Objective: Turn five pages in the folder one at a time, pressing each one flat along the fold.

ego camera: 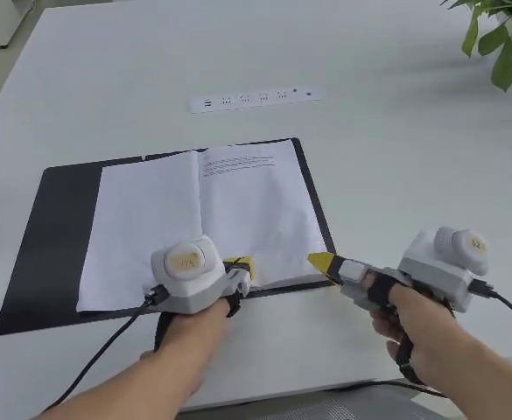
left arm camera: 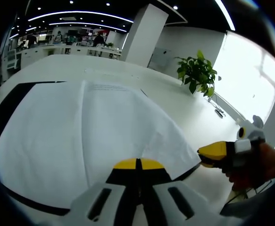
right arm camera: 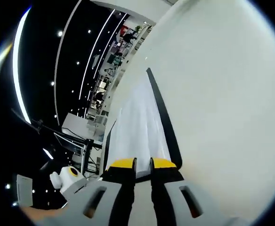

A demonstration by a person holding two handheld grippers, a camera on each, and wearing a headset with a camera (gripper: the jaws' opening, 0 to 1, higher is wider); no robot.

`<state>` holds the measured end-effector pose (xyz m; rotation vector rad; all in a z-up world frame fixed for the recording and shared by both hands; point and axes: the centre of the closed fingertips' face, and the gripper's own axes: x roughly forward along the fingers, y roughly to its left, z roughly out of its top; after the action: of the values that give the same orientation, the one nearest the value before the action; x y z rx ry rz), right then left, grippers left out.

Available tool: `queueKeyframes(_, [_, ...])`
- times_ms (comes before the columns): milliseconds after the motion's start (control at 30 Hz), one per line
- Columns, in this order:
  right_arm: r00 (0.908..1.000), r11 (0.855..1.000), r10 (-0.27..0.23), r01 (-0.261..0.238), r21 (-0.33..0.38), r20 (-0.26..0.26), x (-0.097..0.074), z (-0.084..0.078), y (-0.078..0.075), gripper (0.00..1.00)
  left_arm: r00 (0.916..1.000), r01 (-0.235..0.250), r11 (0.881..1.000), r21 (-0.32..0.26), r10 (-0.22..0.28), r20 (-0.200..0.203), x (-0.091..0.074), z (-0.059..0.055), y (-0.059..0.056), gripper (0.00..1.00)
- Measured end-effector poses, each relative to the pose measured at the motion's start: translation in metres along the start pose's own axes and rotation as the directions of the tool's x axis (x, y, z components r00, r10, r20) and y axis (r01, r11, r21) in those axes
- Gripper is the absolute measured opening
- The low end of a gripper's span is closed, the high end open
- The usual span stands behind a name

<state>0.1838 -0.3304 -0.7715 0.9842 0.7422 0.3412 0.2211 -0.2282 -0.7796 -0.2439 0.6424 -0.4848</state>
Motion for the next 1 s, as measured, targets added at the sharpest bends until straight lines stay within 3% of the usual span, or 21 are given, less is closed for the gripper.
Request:
queueKeyframes(100, [0.9998,0.999,0.004,-0.005,0.050,0.018,-0.002,0.001,-0.001,0.02,1.0000,0.000,1.000,0.002,0.000,0.000,0.000,0.000,0.000,0.00])
queueKeyframes(333, [0.9995,0.999,0.012,-0.013,0.046,0.030,-0.002,0.004,0.004,0.00,1.0000,-0.001,1.000,0.014,0.001,-0.003,0.000,0.000,-0.001,0.00])
queueKeyframes(667, [0.9942,0.996,0.089,-0.089,-0.004,0.060,-0.006,0.012,0.042,0.00,0.9999,-0.011,0.999,0.045,0.011,0.005,-0.013,0.004,0.007,0.00])
queueKeyframes(1000, [0.9819,0.980,0.174,-0.165,-0.108,0.076,-0.009,0.013,0.090,0.00,0.9993,-0.005,0.992,0.123,0.001,0.037,-0.042,0.019,0.018,0.14])
